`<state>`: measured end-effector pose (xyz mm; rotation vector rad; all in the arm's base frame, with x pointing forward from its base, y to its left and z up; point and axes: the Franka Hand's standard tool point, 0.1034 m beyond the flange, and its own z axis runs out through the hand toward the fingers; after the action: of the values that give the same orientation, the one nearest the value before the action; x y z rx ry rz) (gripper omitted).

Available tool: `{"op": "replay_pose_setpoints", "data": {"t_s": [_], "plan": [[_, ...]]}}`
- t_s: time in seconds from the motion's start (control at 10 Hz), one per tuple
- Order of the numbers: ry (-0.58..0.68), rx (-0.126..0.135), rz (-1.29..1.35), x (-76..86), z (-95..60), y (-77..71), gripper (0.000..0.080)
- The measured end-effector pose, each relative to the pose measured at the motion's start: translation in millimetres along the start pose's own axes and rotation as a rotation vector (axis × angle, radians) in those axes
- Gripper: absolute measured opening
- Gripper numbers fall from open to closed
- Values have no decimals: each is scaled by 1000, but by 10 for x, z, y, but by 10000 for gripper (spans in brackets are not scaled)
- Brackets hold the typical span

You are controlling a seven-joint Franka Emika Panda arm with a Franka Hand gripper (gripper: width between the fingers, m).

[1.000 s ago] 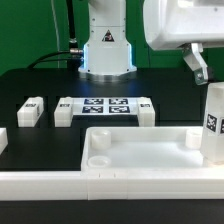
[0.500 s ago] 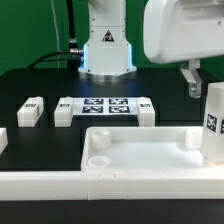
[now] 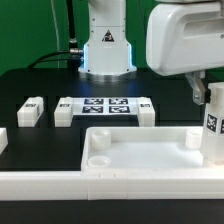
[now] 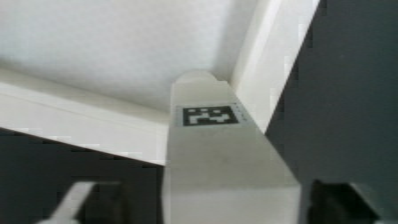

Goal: Assemble desk

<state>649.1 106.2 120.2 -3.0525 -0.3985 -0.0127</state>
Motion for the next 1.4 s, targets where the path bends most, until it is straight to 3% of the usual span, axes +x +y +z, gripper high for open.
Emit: {"op": "replay_pose_setpoints", "data": {"t_s": [0.1,0.2,0.5,0.8,1.0,1.4], "plan": [[0,0,41,0,0,1,388],[0,1,114,0,0,0,290],[17,3,351,8,12,9,290],[46,6,836,-15,13,-11,291],[78,46,1149,-36,21,20,291],[70,65,1364,-38,22,17,291]]}}
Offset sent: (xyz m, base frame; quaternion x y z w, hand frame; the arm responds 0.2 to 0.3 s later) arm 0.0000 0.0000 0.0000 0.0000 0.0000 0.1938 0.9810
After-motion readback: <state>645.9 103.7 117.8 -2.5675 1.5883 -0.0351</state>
